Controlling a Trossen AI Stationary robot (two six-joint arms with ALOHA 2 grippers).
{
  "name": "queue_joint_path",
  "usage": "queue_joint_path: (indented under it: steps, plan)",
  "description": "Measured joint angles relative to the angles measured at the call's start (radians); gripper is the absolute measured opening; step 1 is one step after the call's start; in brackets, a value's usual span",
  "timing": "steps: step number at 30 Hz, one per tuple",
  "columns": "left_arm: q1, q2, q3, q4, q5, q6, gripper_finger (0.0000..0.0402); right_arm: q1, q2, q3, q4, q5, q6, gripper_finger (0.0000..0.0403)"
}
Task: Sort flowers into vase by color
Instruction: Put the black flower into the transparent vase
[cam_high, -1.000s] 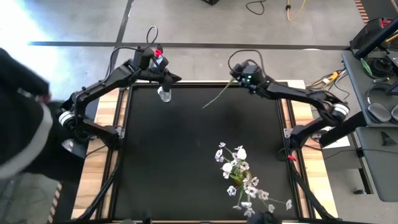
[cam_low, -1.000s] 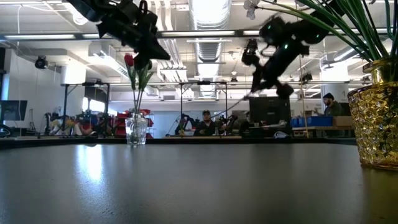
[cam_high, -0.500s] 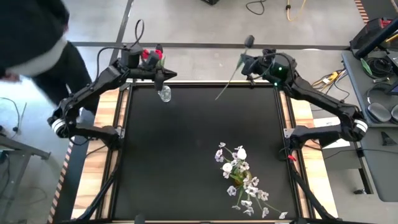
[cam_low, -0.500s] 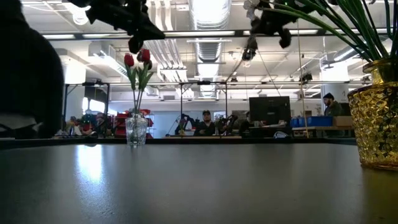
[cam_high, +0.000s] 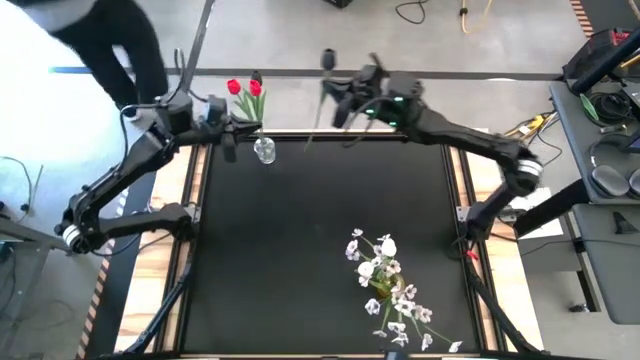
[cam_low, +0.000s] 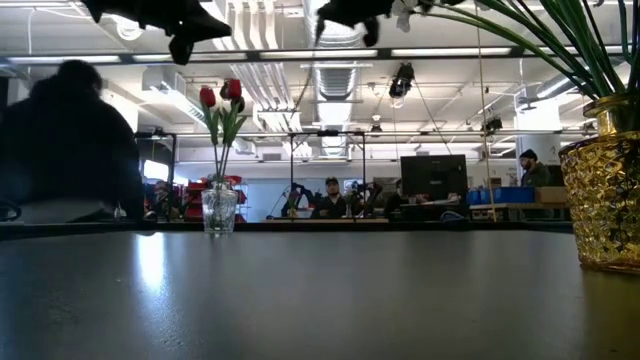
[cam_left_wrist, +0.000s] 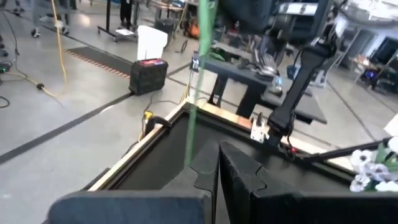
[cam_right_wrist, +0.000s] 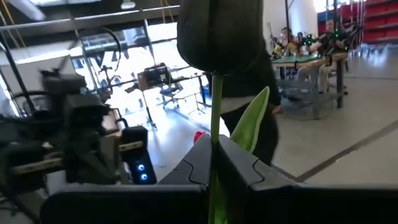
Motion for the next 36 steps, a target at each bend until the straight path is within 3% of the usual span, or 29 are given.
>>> queue_joint_path:
  steps: [7, 19, 26, 36]
  plan:
    - [0.011, -0.098, -0.034, 0.040, -0.016, -0.017, 0.0000, 0.061, 0.268, 0.260, 0.008, 0.077, -0.085, 0.0012]
    - [0.033, -0.188, -0.043, 0.014, -0.032, -0.044, 0.0000, 0.073, 0.626, 0.645, 0.001, 0.086, -0.165, 0.0012]
    - [0.033, -0.204, -0.044, -0.028, -0.055, -0.043, 0.0000, 0.073, 0.708, 0.733, 0.002, 0.085, -0.172, 0.0012]
    - [0.034, -0.214, -0.044, -0.029, -0.058, -0.047, 0.0000, 0.073, 0.720, 0.734, -0.029, 0.083, -0.186, 0.0012]
